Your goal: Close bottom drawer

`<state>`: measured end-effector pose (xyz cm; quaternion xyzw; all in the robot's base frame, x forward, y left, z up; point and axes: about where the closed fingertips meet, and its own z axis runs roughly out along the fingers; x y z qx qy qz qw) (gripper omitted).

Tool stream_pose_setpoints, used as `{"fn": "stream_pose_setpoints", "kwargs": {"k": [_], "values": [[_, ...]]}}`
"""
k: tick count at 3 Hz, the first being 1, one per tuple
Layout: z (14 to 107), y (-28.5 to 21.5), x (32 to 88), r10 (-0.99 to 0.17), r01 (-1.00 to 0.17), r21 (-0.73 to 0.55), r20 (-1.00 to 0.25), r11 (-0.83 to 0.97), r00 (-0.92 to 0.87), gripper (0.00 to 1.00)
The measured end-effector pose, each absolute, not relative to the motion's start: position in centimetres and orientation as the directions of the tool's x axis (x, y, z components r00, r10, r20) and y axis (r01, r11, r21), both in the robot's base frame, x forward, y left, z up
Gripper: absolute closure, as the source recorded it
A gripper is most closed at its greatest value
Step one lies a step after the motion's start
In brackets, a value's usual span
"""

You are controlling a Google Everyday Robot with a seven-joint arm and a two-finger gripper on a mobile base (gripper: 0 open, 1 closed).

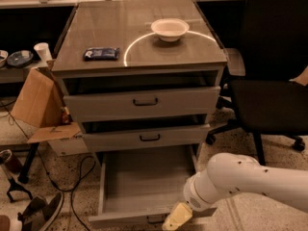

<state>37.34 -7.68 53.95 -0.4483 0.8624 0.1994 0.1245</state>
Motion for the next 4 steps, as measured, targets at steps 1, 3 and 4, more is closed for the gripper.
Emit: {"fn": "stream_pose_setpoints", "kwargs": {"k": [1,3,4], "values": [[47.5,-9.6,35.5,-0.697,-0.789,0.339,-0.374,0.512,-0.612,0.00],[35.3,-11.1,33.8,-0.712,-0.809,0.430,-0.410,0.401,-0.571,0.00],[29.9,-11.7,33.0,-0.717,-0.798,0.468,-0.396,0.380,-0.574,0.16]]}}
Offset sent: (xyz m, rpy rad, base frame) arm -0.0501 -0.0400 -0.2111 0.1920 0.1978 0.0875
